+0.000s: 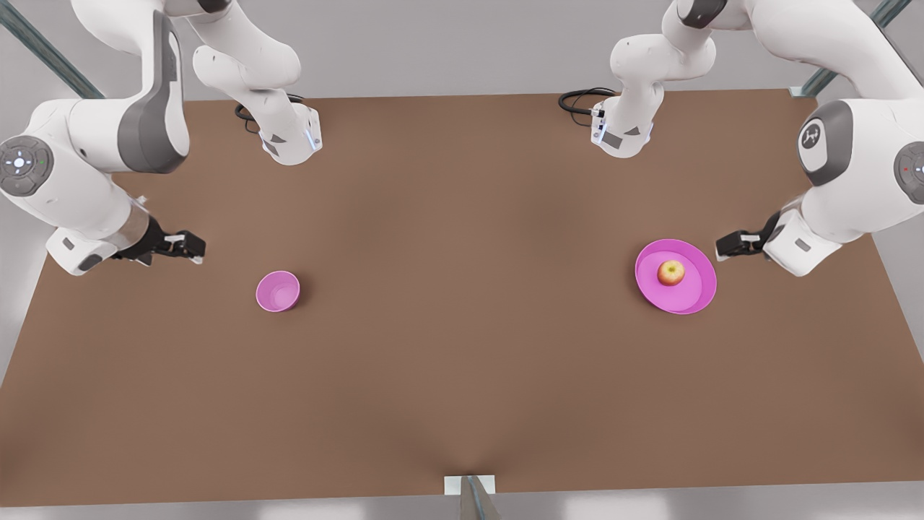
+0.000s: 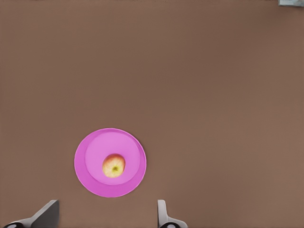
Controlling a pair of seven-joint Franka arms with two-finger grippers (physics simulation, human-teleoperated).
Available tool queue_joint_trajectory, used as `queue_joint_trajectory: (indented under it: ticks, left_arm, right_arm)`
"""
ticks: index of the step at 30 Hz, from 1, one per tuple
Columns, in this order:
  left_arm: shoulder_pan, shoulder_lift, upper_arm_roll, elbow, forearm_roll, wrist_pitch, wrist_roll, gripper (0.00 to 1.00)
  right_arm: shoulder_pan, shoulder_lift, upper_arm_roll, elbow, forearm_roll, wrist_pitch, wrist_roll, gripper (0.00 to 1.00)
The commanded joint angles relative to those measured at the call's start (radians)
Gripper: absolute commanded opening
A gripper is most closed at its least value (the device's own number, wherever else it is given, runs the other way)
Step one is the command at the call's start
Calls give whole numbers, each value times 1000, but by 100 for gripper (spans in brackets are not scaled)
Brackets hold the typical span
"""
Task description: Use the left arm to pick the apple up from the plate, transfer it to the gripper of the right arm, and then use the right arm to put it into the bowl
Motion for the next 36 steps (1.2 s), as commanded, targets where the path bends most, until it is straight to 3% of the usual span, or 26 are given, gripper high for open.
queue_joint_trajectory:
  ticks: [1,3,4,6,9,14,19,25,36]
  left_arm:
    - [1,4,1,0,2,46,28,100]
    - [19,9,13,-63,2,88,28,100]
    - [25,-111,24,-332,-1,293,26,100]
    - [63,-212,26,-608,-4,531,26,100]
    - [83,-191,58,-796,-56,778,24,100]
    - [97,-73,72,-906,-133,997,31,100]
    - [91,-65,70,-1049,-132,1155,37,100]
    - [94,-59,70,-1126,-132,1188,83,100]
    - [80,35,58,-1129,-132,1203,86,100]
  right_arm:
    - [4,1,0,0,0,38,-10,100]
    - [2,2,0,0,0,38,-10,100]
    - [4,2,0,0,0,38,-9,100]
    - [4,2,0,0,0,38,-9,100]
    - [2,2,0,0,0,38,-9,100]
    - [2,2,0,0,0,38,-9,100]
    - [2,2,0,0,0,38,-10,100]
    - [-4,2,0,0,0,38,-10,100]
    - [-9,8,0,0,2,39,-10,100]
